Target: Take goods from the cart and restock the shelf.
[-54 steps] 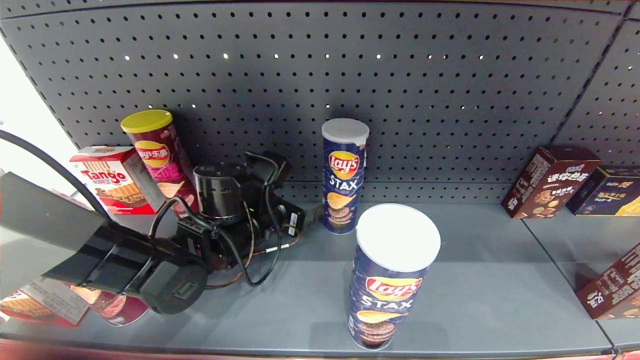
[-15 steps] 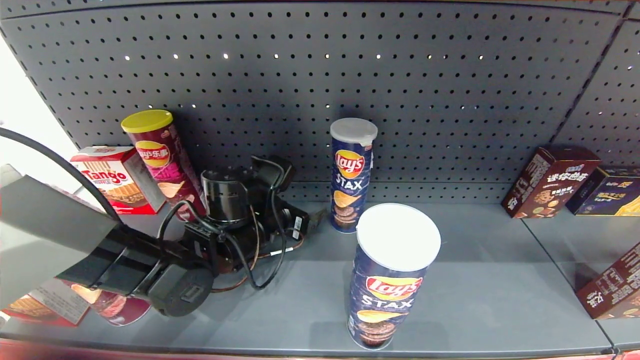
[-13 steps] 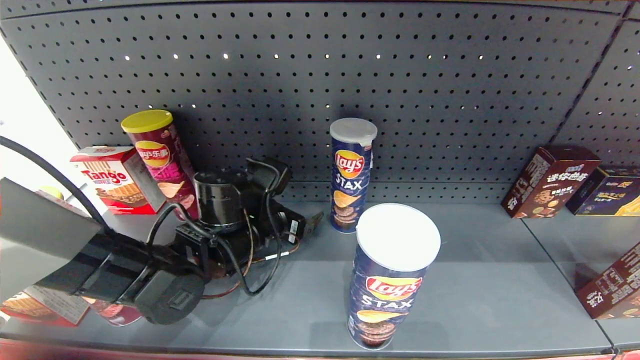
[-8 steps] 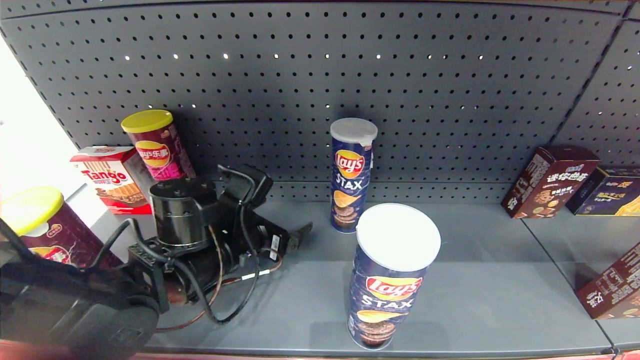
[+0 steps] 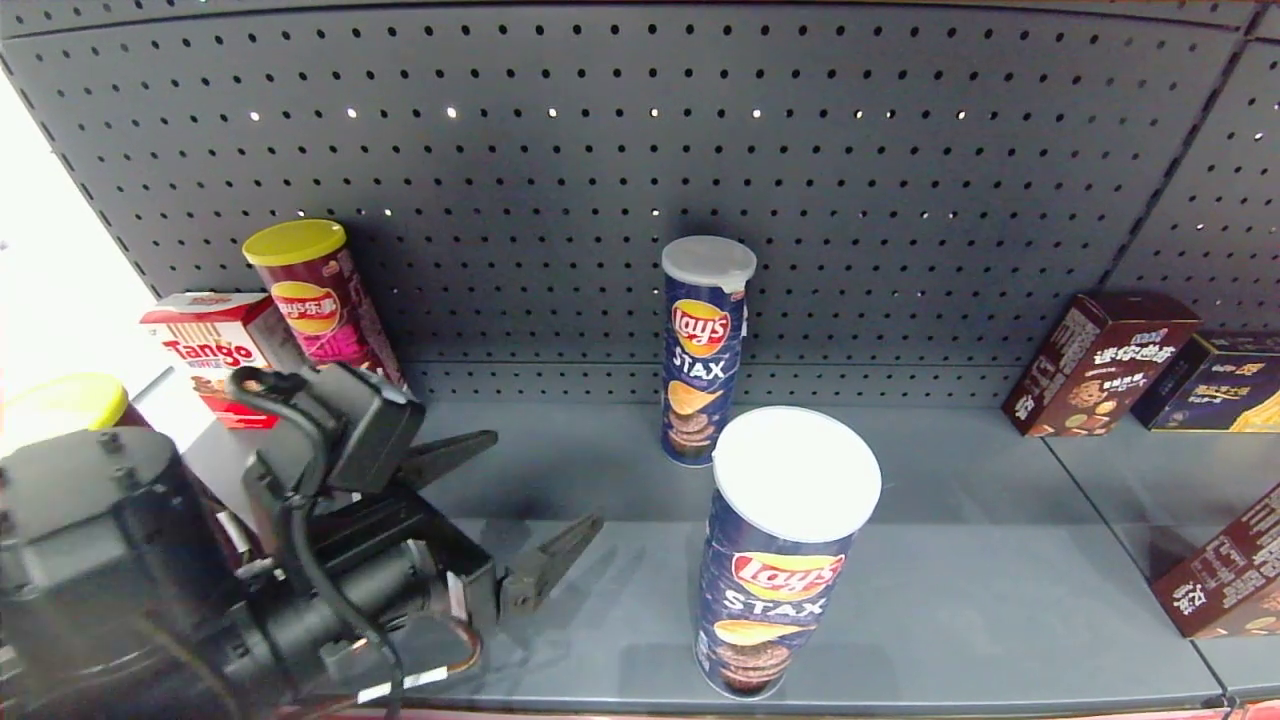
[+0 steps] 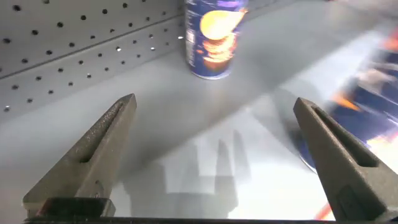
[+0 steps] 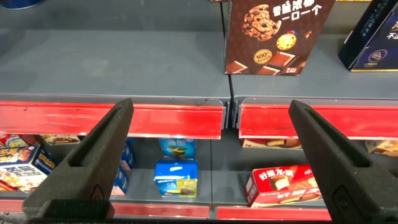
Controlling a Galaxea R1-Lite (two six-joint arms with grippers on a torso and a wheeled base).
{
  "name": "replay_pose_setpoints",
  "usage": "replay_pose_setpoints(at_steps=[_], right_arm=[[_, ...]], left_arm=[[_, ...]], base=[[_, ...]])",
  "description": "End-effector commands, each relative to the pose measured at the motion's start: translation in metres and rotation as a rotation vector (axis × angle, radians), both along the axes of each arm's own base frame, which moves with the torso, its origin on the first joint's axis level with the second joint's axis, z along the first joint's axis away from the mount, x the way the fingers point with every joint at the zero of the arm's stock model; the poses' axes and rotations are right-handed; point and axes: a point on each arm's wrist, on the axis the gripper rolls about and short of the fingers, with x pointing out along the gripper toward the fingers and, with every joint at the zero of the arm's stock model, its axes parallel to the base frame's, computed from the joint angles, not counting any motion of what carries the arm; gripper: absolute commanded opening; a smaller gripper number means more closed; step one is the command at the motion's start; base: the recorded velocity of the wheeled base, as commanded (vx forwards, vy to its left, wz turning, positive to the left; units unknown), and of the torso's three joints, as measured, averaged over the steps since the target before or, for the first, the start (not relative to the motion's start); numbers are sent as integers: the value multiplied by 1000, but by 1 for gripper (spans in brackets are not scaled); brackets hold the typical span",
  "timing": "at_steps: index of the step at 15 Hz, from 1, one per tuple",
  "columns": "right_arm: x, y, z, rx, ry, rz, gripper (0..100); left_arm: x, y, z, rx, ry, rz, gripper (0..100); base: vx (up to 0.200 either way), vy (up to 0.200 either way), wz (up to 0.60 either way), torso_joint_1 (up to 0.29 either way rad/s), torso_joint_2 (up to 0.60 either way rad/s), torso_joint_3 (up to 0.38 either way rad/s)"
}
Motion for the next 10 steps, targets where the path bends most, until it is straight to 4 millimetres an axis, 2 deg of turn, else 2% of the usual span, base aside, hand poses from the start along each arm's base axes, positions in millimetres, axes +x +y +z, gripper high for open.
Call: replay_pose_setpoints(at_steps=[1, 2, 3, 5, 6, 8, 10], right_arm=[[0, 0, 0, 0, 2, 2, 100], [0, 0, 0, 0, 2, 2, 100], [0, 0, 0, 0, 2, 2, 100], [0, 0, 0, 0, 2, 2, 100], [0, 0, 0, 0, 1, 2, 100], [0, 0, 0, 0, 1, 2, 100], [0, 0, 0, 0, 2, 0, 100]], left_arm=[[-50, 22, 3, -45, -49, -77, 100], [-85, 41, -6, -68, -70, -150, 100], [-101, 53, -12, -76, -91, -180, 100], [-116, 68, -18, -65, -122, -190, 100], [-127, 85, -24, -49, -113, -158, 100], [-144, 106, -34, -46, -128, -149, 100], [-154, 116, -51, -35, -135, -97, 100]], base=[[0, 0, 0, 0, 0, 0], [0, 0, 0, 0, 0, 0], [0, 0, 0, 0, 0, 0], [0, 0, 0, 0, 0, 0], [0, 0, 0, 0, 0, 0], [0, 0, 0, 0, 0, 0], [0, 0, 0, 0, 0, 0]])
